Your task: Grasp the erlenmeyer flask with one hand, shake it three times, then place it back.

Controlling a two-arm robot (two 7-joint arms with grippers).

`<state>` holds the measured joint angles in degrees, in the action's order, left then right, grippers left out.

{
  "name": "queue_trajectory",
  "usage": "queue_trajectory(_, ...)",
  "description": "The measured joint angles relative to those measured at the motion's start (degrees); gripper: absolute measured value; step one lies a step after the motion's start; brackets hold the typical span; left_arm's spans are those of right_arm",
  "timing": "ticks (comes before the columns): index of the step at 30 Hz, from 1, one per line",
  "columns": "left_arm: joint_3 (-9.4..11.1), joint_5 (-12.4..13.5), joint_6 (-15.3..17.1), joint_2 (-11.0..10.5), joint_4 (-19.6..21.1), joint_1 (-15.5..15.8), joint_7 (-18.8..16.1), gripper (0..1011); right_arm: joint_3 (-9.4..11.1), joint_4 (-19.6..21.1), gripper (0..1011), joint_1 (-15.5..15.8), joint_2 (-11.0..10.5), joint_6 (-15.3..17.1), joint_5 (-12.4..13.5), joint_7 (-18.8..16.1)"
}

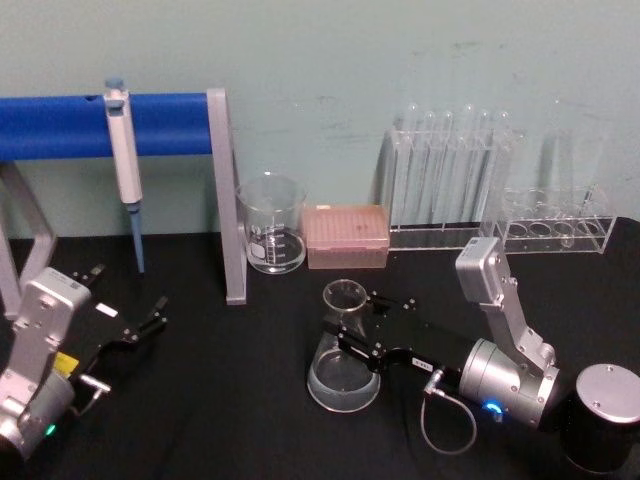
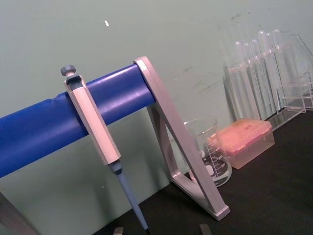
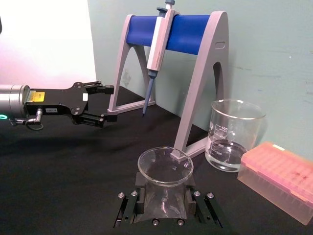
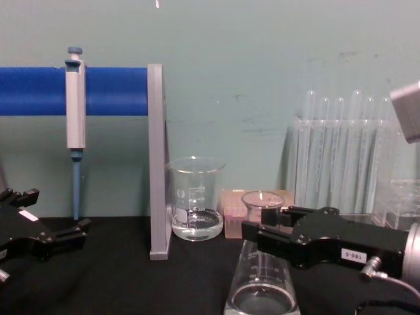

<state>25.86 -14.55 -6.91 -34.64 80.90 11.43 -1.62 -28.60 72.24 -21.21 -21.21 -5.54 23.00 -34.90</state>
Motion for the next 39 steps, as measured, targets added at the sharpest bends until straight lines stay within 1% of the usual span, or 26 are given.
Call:
queue_trajectory(23, 0.0, 0.0, 0.0, 0.0, 0.0, 0.0, 0.0, 1001, 0.0, 0.1, 450, 0.0, 0.0, 0.0, -0.3, 0.1)
queue_trajectory(25, 0.0, 0.0, 0.0, 0.0, 0.0, 0.0, 0.0, 1001, 0.0, 0.1, 470, 0.0, 0.0, 0.0, -0.3, 0.1)
queue_trajectory(27, 0.0, 0.0, 0.0, 0.0, 0.0, 0.0, 0.0, 1001, 0.0, 0.1, 507, 0.0, 0.0, 0.0, -0.3, 0.1)
queue_trajectory(28, 0.0, 0.0, 0.0, 0.0, 0.0, 0.0, 0.0, 1001, 0.0, 0.1, 568, 0.0, 0.0, 0.0, -0.3, 0.1)
queue_trajectory(30, 0.0, 0.0, 0.0, 0.0, 0.0, 0.0, 0.0, 1001, 0.0, 0.1, 601, 0.0, 0.0, 0.0, -0.3, 0.1)
queue_trajectory(31, 0.0, 0.0, 0.0, 0.0, 0.0, 0.0, 0.0, 1001, 0.0, 0.1, 669, 0.0, 0.0, 0.0, -0.3, 0.1)
queue_trajectory(32, 0.0, 0.0, 0.0, 0.0, 0.0, 0.0, 0.0, 1001, 0.0, 0.1, 686, 0.0, 0.0, 0.0, -0.3, 0.1)
queue_trajectory(33, 0.0, 0.0, 0.0, 0.0, 0.0, 0.0, 0.0, 1001, 0.0, 0.1, 729, 0.0, 0.0, 0.0, -0.3, 0.1)
queue_trajectory(34, 0.0, 0.0, 0.0, 0.0, 0.0, 0.0, 0.0, 1001, 0.0, 0.1, 743, 0.1, 0.0, 0.0, -0.3, 0.1)
queue_trajectory(35, 0.0, 0.0, 0.0, 0.0, 0.0, 0.0, 0.0, 1001, 0.0, 0.1, 787, 0.0, 0.0, 0.0, -0.3, 0.1)
queue_trajectory(37, 0.0, 0.0, 0.0, 0.0, 0.0, 0.0, 0.0, 1001, 0.0, 0.1, 824, 0.0, 0.0, 0.0, -0.3, 0.1)
queue_trajectory(39, 0.0, 0.0, 0.0, 0.0, 0.0, 0.0, 0.0, 1001, 0.0, 0.1, 893, 0.0, 0.0, 0.0, -0.3, 0.1)
